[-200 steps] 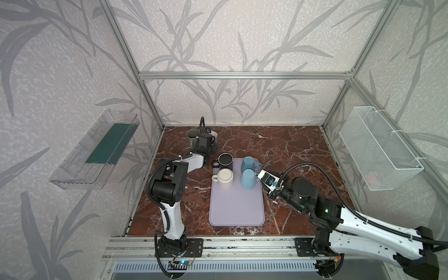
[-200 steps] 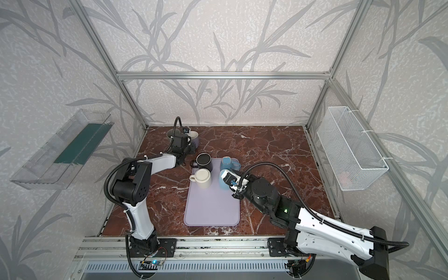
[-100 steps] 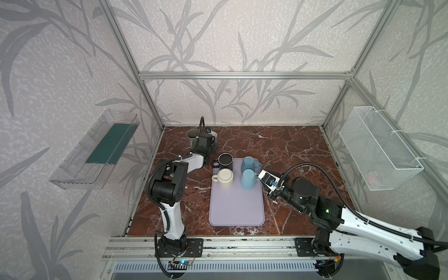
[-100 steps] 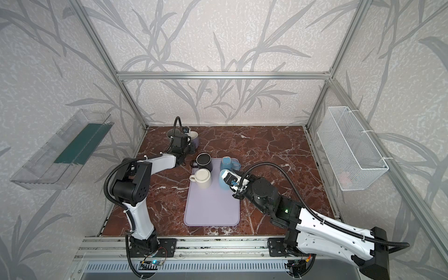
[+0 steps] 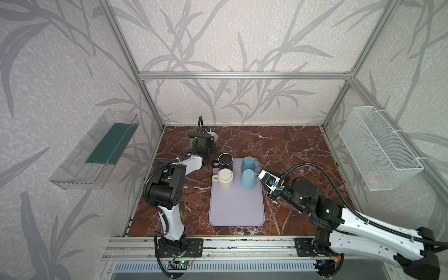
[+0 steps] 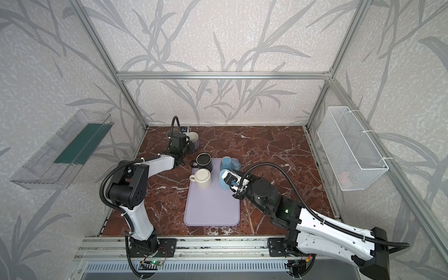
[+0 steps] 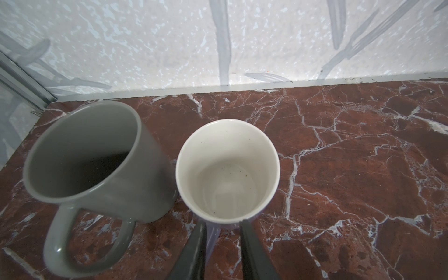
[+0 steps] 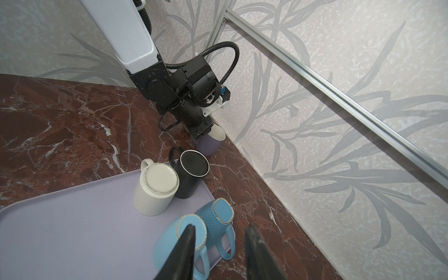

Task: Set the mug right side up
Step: 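Lower the lavender mug onto the table and open the left gripper, then lift the left gripper away while the right gripper moves over the light blue mugs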

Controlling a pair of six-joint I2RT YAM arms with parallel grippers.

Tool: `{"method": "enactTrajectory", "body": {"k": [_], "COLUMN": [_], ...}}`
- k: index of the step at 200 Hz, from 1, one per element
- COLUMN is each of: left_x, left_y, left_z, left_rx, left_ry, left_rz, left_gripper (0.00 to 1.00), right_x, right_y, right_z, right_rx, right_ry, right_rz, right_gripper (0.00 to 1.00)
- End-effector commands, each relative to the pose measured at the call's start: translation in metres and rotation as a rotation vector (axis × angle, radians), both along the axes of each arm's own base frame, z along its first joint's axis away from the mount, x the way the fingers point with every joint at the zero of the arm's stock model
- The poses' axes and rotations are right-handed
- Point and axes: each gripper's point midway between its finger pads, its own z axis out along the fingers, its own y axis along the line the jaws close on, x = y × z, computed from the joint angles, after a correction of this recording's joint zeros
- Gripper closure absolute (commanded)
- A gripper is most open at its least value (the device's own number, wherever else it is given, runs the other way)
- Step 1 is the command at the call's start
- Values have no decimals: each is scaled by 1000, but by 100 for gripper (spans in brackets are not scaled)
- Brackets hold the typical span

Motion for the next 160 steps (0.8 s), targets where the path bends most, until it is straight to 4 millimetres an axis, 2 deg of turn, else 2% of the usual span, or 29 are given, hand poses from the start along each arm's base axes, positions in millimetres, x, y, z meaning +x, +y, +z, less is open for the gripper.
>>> {"method": "enactTrajectory", "body": {"k": [1, 33, 43, 47, 81, 127, 160], "left_x": [-6, -16, -21, -23, -47, -87, -111], "left_y": [2, 8, 10, 10, 13, 12, 4], "left_z": [45, 76, 82, 85, 101, 99, 95], "left_rx": [-20, -37, -43, -45, -102, -235, -313], "left_ry": [-77, -69, -56, -53, -13, 64, 104], "left_rz": [19, 53, 59, 61, 82, 96, 80], "left_gripper": [71, 70, 69, 69, 69, 68, 68], "right_x": [4, 6, 4, 11, 21, 40, 47], "right_y": [-2, -5, -3, -9, -14, -12, -4], "right_z": [10, 7, 5, 4, -2, -21, -39], "right_rx": [23, 31, 31, 31, 53, 51, 23], "right_ry": [5, 46, 64, 71, 149, 305, 434], "right_rz": [-13, -11, 2, -24, -28, -54, -24], "right_gripper": [64, 63, 62, 62, 60, 60, 60]}}
